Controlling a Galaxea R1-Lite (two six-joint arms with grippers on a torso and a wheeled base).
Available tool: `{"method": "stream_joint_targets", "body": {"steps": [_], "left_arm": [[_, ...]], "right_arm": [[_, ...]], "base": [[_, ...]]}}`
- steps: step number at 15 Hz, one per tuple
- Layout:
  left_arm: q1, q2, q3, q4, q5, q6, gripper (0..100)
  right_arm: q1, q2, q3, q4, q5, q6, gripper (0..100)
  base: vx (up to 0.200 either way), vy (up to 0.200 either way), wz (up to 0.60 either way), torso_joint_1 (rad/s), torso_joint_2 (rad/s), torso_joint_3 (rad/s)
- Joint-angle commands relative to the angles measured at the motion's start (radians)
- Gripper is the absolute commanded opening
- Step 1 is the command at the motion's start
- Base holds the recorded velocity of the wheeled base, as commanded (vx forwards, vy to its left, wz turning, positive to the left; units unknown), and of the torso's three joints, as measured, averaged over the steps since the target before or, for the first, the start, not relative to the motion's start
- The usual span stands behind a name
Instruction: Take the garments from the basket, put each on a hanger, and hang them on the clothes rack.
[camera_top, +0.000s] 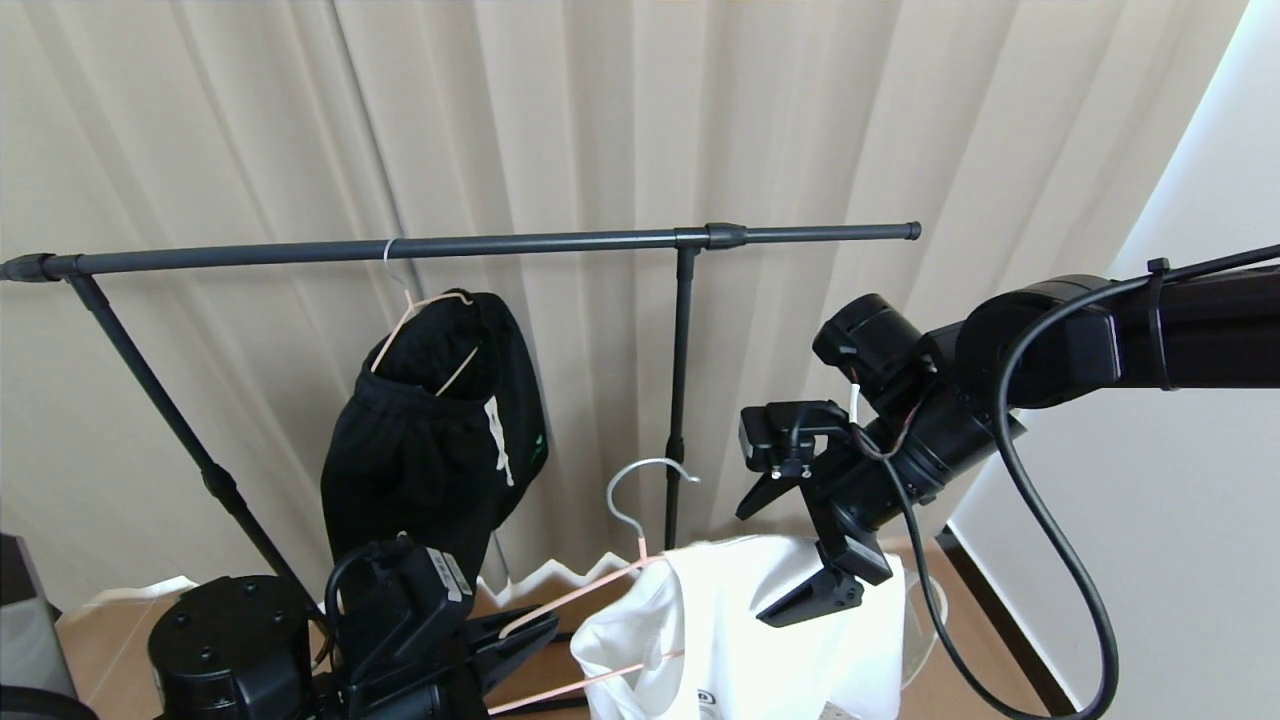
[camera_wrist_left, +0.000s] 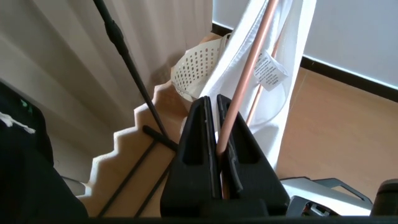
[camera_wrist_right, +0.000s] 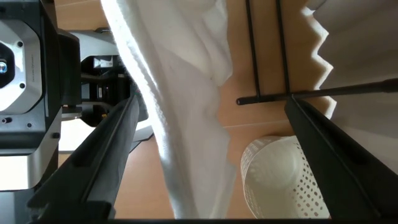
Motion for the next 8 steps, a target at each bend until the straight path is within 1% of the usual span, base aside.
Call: {"method": "stream_joint_targets", "body": {"steps": [1,8], "left_arm": [[0.000,-0.010,-0.004,-0.001,0.001,-0.001,0],[0.002,-0.021,-0.005,-0.001,-0.001,-0.002,0]], "right_arm": [[0.006,-0.001,0.003,0.001,0.002,-0.001,100],[0.017,-0.001,0.004,0.001,0.000,0.002,100]], "base": [[0.000,0.000,0.00,0.000,0.00,0.000],[0.000,0.000,0.00,0.000,0.00,0.000]]}}
